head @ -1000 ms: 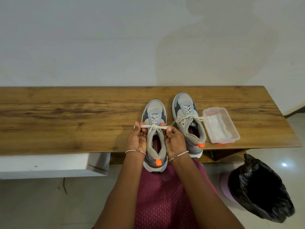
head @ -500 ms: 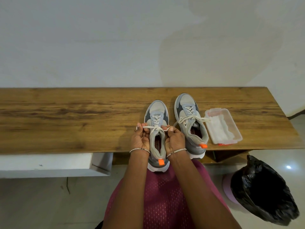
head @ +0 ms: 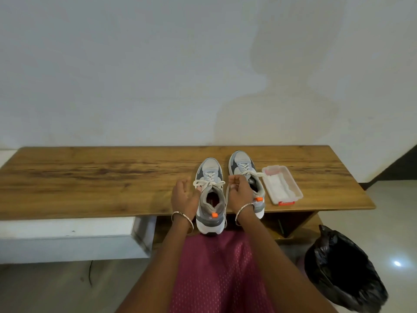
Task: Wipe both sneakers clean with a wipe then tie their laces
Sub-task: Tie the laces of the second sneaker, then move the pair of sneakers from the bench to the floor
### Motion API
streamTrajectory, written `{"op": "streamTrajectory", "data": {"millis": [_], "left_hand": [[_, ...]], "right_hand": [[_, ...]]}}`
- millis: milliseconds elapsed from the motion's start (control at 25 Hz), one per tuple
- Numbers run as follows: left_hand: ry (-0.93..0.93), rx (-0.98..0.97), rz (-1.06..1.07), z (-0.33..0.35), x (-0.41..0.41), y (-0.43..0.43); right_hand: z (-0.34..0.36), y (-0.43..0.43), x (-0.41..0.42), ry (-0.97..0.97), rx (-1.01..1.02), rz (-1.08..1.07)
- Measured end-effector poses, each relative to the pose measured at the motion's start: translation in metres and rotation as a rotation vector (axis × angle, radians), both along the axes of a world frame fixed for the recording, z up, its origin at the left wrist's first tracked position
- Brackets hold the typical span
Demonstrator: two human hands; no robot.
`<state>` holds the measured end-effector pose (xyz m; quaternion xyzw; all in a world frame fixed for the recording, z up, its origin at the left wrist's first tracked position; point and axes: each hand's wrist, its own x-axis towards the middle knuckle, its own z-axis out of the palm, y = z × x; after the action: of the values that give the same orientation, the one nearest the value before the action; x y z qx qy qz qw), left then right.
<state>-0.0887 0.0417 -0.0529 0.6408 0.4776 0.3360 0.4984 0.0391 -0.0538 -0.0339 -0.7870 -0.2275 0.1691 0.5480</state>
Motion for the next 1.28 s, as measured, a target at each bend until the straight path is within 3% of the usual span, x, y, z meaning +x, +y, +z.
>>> {"op": "streamTrajectory", "data": {"millis": [80,200,320,440,1000,1280], "left_hand": [[0.078,0.222,-0.180,0.015,-0.016,-0.022],[0.318,0.359,-0.434,0.028,-0.021,-0.045],[0.748,0.549,-0.587,0.029,-0.015,-0.060],[0.936,0.639,-0.632,0.015,-0.003,-0.061],[0.746,0.590,-0.663,-0.021,0.073,0.008],[0.938,0.423,-0.746,0.014,0.077,0.010]], "right_hand": [[0.009,-0.027,-0.007,-0.228,-0.031,-0.028],[0.012,-0.062,-0.012,-0.472,-0.257,-0.125],[0.006,-0.087,-0.009,-0.496,-0.454,-0.078],[-0.001,-0.090,0.001,-0.532,-0.640,0.066],[-0.036,-0.026,0.064,-0.506,-0.580,0.110],[-0.002,-0.009,0.064,-0.295,-0.708,0.169]]}}
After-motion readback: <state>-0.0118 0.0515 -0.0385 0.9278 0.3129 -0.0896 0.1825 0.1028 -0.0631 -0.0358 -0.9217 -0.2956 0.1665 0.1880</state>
